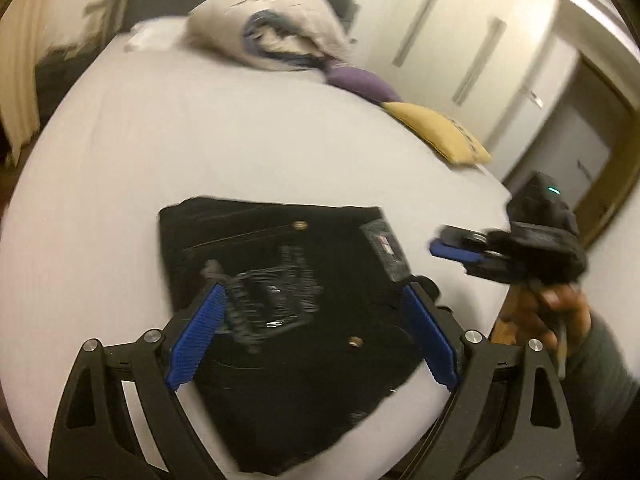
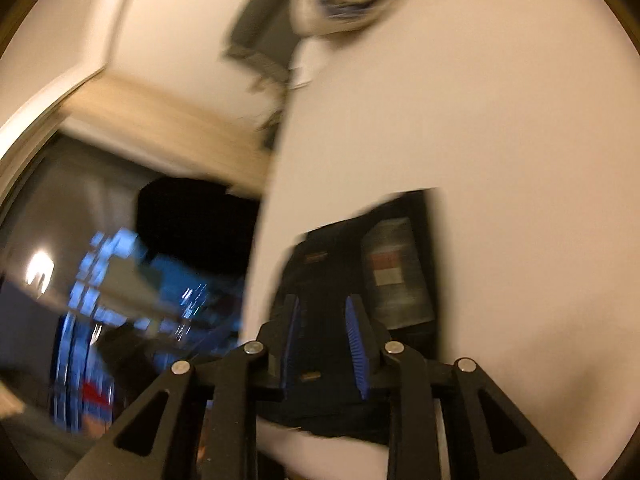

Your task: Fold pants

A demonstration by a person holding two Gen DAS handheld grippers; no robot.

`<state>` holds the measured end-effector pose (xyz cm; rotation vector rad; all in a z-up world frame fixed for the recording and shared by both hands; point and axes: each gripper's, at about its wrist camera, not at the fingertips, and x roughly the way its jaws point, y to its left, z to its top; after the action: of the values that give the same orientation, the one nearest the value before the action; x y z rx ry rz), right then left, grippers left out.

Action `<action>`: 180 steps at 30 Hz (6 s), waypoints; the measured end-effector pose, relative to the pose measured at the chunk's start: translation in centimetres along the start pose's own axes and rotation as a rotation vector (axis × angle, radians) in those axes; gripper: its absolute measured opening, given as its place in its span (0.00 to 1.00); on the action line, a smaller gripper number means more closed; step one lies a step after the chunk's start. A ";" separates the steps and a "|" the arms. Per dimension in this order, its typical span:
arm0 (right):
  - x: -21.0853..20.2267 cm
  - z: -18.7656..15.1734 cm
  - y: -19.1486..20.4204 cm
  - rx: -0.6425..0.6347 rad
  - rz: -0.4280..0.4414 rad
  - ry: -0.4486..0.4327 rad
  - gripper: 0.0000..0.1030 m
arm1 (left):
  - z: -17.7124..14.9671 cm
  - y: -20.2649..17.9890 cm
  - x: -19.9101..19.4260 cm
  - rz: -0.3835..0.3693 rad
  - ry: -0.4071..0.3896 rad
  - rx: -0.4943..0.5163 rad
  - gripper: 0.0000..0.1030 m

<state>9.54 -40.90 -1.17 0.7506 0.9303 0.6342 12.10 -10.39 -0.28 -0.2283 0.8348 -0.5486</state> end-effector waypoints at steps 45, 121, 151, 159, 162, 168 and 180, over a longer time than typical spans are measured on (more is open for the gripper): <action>1.1 -6.3 -1.0 0.076 -0.168 0.034 0.20 | -8.2 7.5 3.3 -0.270 0.197 0.077 0.18; 19.7 13.6 -0.5 0.015 -0.276 -0.115 0.66 | 8.0 33.6 5.8 0.140 0.061 -0.241 0.48; -4.4 -4.9 39.7 -0.706 -0.655 -0.953 1.00 | 2.0 2.1 -30.1 0.830 -0.665 0.131 1.00; 3.6 -2.1 33.2 -0.484 -0.744 -0.539 1.00 | -0.7 6.8 -20.5 0.716 -0.297 0.013 1.00; 5.2 -3.1 31.4 -0.456 -0.752 -0.485 1.00 | -2.4 7.7 -17.5 0.681 -0.213 -0.024 1.00; 8.1 -4.1 29.2 -0.459 -0.786 -0.420 1.00 | -4.2 8.4 -13.0 0.635 -0.120 -0.063 1.00; 9.4 -4.5 26.0 -0.430 -0.838 -0.361 1.00 | -3.7 10.1 -9.9 0.640 -0.059 -0.067 1.00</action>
<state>5.80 -17.27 13.33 0.0438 0.6539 -0.0564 7.68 3.52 -0.47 -0.0298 0.8159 0.0851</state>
